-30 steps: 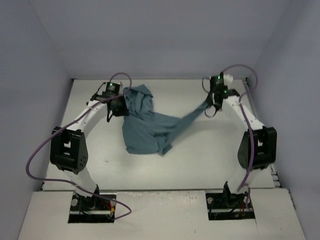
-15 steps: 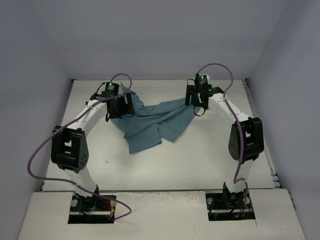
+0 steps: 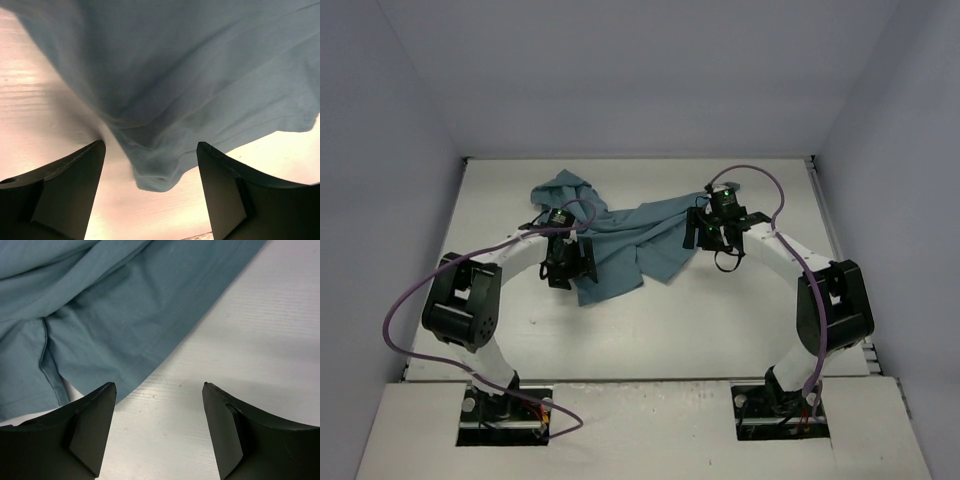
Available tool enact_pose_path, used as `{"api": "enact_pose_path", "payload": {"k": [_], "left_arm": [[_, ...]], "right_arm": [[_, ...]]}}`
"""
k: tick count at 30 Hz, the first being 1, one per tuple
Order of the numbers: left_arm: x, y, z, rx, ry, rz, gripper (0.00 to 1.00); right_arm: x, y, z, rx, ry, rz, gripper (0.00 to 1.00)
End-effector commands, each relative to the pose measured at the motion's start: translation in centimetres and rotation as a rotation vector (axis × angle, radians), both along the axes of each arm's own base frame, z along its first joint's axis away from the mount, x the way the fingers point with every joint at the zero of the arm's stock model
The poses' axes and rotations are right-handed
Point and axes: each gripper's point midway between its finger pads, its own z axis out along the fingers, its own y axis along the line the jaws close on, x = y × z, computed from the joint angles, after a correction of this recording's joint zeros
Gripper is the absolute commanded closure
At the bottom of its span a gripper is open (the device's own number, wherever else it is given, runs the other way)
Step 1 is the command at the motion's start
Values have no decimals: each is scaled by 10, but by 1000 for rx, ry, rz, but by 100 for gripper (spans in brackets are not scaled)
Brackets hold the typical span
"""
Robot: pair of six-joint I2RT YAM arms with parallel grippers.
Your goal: Fold and stack the t-shirts
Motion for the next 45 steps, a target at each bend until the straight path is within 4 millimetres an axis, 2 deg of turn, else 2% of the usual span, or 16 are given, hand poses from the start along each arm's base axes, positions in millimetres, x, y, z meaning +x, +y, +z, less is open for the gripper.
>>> {"api": "enact_pose_path", "payload": {"k": [1, 7, 15, 20, 23, 29, 32, 34, 39, 42, 45], "left_arm": [[1, -10, 5, -23, -39, 9, 30], [-10, -10, -4, -34, 2, 17, 39], [-38, -5, -2, 7, 43, 9, 39], [-58, 6, -12, 46, 98, 6, 39], [-58, 7, -16, 55, 95, 0, 41], [-49, 9, -30, 82, 93, -5, 56], [-49, 7, -32, 78, 95, -12, 58], [-54, 8, -31, 72, 100, -21, 58], [-58, 8, -18, 49, 54, -63, 41], [-56, 12, -11, 57, 9, -115, 41], [-60, 19, -18, 83, 34, -118, 44]], "right_arm": [[3, 14, 19, 74, -72, 6, 33], [4, 15, 21, 85, -80, -2, 33], [4, 14, 22, 93, -86, -18, 33], [5, 13, 24, 90, -93, -27, 33], [6, 12, 24, 86, -98, -31, 33], [8, 11, 24, 79, -103, -32, 33], [8, 11, 25, 81, -105, -31, 33], [7, 12, 26, 83, -106, -29, 33], [5, 10, 26, 81, -109, -29, 33], [5, 10, 25, 78, -107, -27, 33], [5, 10, 24, 78, -106, -25, 32]]}}
